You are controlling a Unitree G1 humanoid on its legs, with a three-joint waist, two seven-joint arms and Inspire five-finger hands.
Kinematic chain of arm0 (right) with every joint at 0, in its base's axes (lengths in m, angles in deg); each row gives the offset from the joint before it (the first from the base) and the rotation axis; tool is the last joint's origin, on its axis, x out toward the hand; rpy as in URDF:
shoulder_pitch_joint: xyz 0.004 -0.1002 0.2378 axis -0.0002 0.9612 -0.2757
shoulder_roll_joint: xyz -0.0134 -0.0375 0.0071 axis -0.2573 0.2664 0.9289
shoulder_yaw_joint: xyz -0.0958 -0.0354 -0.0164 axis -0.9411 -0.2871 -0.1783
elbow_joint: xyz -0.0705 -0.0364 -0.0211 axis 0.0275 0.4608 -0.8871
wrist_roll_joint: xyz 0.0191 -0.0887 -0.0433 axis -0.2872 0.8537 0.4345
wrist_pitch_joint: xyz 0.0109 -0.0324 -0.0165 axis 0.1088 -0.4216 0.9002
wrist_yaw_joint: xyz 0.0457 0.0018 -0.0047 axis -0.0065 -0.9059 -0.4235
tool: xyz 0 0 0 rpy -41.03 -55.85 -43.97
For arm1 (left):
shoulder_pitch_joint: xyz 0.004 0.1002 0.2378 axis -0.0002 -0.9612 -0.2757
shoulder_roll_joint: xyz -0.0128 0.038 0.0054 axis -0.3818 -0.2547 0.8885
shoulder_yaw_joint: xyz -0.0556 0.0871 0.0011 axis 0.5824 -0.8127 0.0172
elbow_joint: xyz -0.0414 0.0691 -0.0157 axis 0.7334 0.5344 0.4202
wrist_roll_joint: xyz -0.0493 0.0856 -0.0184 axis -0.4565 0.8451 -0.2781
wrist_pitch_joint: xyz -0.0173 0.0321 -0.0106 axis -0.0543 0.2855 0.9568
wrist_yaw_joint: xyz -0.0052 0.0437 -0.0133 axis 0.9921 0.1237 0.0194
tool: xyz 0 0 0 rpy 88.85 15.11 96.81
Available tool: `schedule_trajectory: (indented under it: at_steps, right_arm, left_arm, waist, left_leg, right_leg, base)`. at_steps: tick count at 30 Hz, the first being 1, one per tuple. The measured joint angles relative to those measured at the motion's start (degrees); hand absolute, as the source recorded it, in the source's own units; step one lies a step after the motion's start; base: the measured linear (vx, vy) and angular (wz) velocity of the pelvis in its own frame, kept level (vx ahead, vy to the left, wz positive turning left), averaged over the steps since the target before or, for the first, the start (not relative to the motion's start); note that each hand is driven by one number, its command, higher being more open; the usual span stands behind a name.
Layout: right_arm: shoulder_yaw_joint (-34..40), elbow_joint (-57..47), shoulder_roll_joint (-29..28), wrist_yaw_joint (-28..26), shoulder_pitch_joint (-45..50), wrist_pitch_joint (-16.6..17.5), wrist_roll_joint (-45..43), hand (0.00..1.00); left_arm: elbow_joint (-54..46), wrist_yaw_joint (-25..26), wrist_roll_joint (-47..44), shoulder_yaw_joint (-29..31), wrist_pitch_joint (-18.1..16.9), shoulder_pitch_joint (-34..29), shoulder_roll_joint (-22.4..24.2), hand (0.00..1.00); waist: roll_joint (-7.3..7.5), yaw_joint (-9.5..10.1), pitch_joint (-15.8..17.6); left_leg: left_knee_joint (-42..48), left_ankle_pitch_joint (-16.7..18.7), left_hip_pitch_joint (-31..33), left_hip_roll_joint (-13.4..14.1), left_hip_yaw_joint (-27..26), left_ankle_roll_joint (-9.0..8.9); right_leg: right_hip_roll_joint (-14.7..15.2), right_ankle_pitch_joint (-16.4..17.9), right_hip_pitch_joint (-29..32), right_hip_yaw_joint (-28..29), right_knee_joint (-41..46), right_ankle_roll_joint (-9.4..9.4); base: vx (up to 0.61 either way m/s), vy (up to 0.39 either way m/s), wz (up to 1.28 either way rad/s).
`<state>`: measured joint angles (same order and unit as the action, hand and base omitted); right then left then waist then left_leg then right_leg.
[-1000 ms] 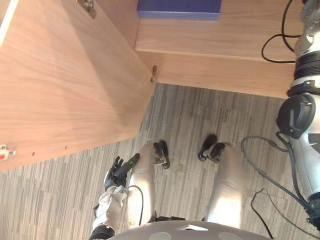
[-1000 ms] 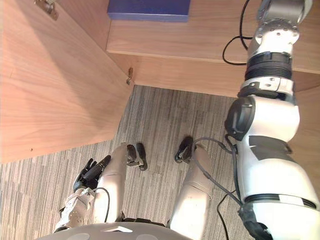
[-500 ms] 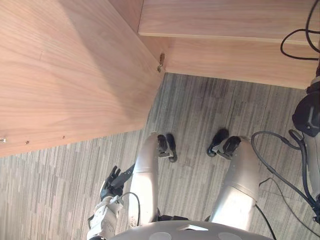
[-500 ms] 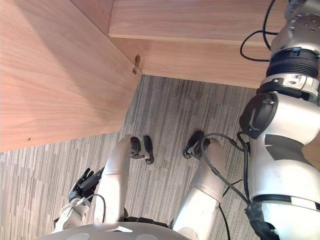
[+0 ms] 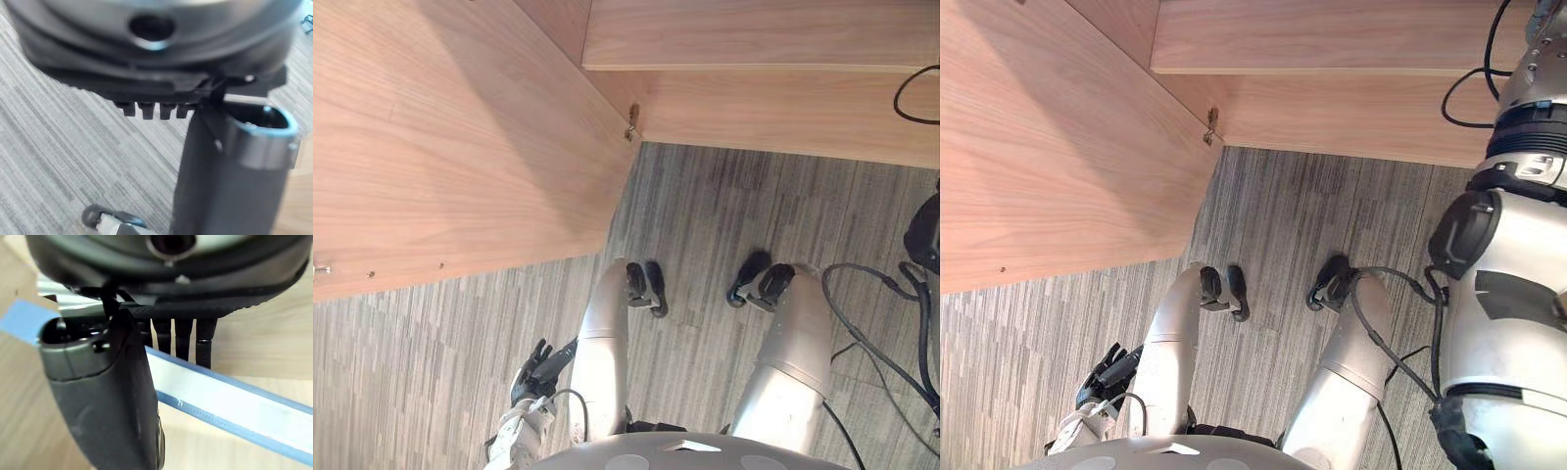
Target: Walk over to the cabinet, pick up the folder, carry it to the office cabinet, place the folder inside the office cabinet, then close the office cabinet door
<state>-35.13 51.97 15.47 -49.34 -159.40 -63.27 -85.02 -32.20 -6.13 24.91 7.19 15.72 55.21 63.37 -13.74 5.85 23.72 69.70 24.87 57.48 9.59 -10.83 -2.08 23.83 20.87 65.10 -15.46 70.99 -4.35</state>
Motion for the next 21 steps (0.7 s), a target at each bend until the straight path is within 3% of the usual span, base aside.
schedule_trajectory:
  at_steps: [3,9,11,13,19,21]
  right_arm:
    - [-2.6,0.0,0.4,-2.1,-0.1,-1.9,2.4,1.0]
    - [-8.2,3.4,-1.3,-5.2,-0.1,-8.9,11.8,1.0]
    - [-8.4,4.8,-1.8,-7.1,0.2,-11.8,16.3,1.0]
    - [-8.3,6.6,-2.1,-9.2,0.4,-14.2,21.9,1.0]
    - [-8.4,10.9,-4.7,-18.1,3.3,-19.5,37.4,1.0]
    - [-8.4,12.0,-4.9,-20.6,3.6,-19.7,41.6,1.0]
  left_arm:
    - [0.5,-0.7,-1.4,-0.1,0.3,0.0,0.0,1.0]
    - [5.2,-0.7,1.7,9.7,0.5,1.9,0.0,1.0]
    - [5.7,-0.6,3.1,12.4,0.5,3.5,-0.2,1.0]
    - [5.7,-1.0,3.2,13.4,0.4,4.3,-0.2,1.0]
    - [6.2,-2.7,5.5,17.1,0.5,4.4,-1.0,1.0]
    - [6.4,-3.7,5.6,18.3,1.2,4.7,-1.0,1.0]
  waist:
    - [-0.01,-0.09,0.0]
    - [0.12,-1.3,-0.1]
    - [0.43,-1.38,-0.2]
    - [0.73,-1.6,-0.2]
    - [5.61,-2.51,-3.8]
    - [6.03,-2.47,-4.5]
  left_leg:
    - [0.1,0.0,-0.4,0.0,0.1,-0.02]
    - [-1.1,0.2,-4.4,0.9,0.2,-0.55]
    - [-3.7,-0.3,-7.3,1.0,0.0,-1.48]
    - [-6.0,-1.2,-10.3,1.0,0.1,-1.29]
    - [-15.1,-3.9,-17.3,1.1,0.0,-2.72]
    - [-16.9,-4.2,-18.7,1.4,-0.1,-2.96]
  right_leg:
    - [0.0,0.0,-0.4,0.0,0.0,0.0]
    - [-1.1,-0.1,-4.8,-1.0,-1.8,0.19]
    - [-1.2,-0.4,-7.9,-2.2,-4.2,0.68]
    - [-1.4,-0.6,-11.4,-3.4,-6.1,0.49]
    - [-3.5,-1.8,-18.7,-6.0,-13.8,0.25]
    - [-4.4,-2.6,-20.3,-6.6,-15.9,-0.11]
  base:
    - [-0.04,0.094,-0.02]
    - [-0.02,0.08,-0.1]
    - [0.01,0.09,-0.09]
    - [0.03,0.045,-0.02]
    - [0.06,0.016,0.01]
    - [0.09,0.05,-0.06]
